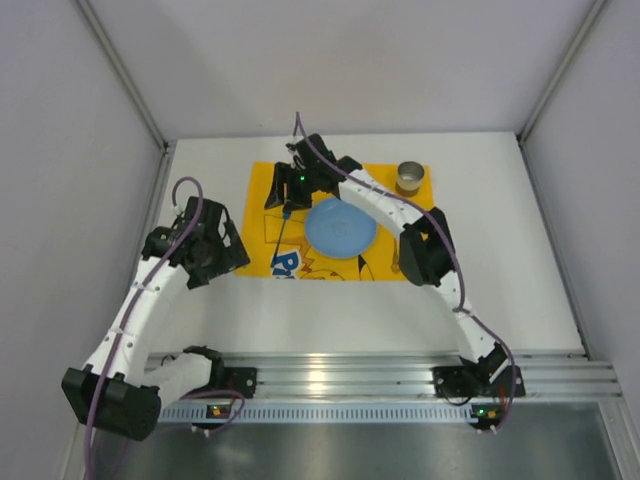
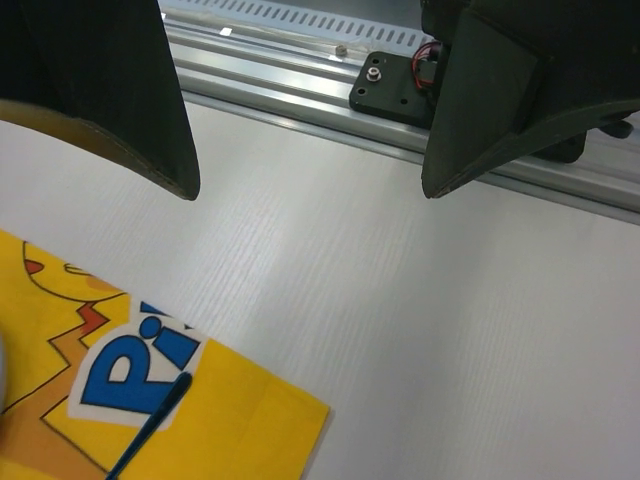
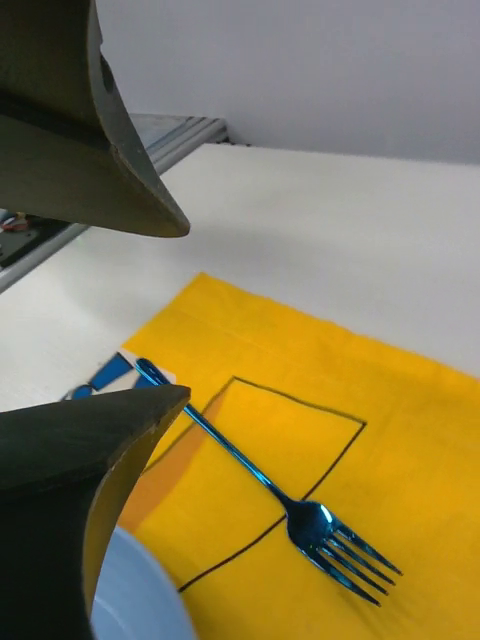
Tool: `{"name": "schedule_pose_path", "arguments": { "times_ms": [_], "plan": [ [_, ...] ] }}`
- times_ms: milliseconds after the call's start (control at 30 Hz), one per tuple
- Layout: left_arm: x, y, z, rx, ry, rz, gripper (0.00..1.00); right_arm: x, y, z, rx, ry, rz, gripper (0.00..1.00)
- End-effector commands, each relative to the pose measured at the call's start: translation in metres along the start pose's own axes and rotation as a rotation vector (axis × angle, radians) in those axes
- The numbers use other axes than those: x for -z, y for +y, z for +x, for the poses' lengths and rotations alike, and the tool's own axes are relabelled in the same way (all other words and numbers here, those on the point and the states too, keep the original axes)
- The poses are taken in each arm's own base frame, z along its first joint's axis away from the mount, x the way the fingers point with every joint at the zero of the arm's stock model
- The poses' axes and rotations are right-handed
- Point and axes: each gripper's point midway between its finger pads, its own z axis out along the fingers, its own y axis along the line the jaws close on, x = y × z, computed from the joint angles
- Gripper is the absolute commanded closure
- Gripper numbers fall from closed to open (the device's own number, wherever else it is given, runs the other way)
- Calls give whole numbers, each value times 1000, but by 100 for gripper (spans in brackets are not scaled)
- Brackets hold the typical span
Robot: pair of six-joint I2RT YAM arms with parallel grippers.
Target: Set the dinner table for one person
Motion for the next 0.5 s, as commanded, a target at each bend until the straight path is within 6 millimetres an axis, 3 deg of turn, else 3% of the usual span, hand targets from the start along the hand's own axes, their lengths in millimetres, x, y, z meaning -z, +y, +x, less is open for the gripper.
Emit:
{"name": "schedule_pose_path", "arguments": {
  "times_ms": [0, 67, 100, 133, 167, 200, 233, 267, 300, 333, 367, 400, 467],
  "plan": [
    [11, -27, -44, -5, -131, 79, 2, 194, 150, -49, 335, -320, -253, 38],
    [15, -44, -60, -5, -167, 140, 2, 234, 155, -35, 455, -376, -222, 31],
    [13, -52, -63, -7, -164, 163, 2, 230, 135, -11, 470, -339, -161, 28],
    [15, -63, -70, -12, -178, 209, 2, 277, 149, 1, 551, -405, -177, 24],
    [18, -79, -81, -16, -212, 278, 2, 287, 143, 15, 562, -402, -168, 11],
    [21, -96, -82, -30, -203, 360, 2, 275, 108, 39, 534, -345, -104, 4],
    [25, -108, -85, -49, -208, 421, 2, 303, 108, 49, 518, -392, -105, 0],
    [28, -121, -98, -56, -253, 472, 2, 306, 93, 58, 494, -391, -77, 0],
    [31, -126, -105, -66, -273, 489, 1, 307, 65, 80, 466, -375, -27, 0],
    [35, -126, -123, -73, -335, 459, 2, 306, 30, 99, 407, -373, 56, 0],
    [41, -130, -131, -81, -360, 471, 2, 291, 9, 114, 362, -321, 88, 0],
    [45, -124, -149, -71, -429, 421, 2, 306, -3, 117, 330, -383, 134, 0],
    [67, -129, -181, -82, -558, 421, 1, 303, -40, 146, 283, -347, 207, 0]
  ]
}}
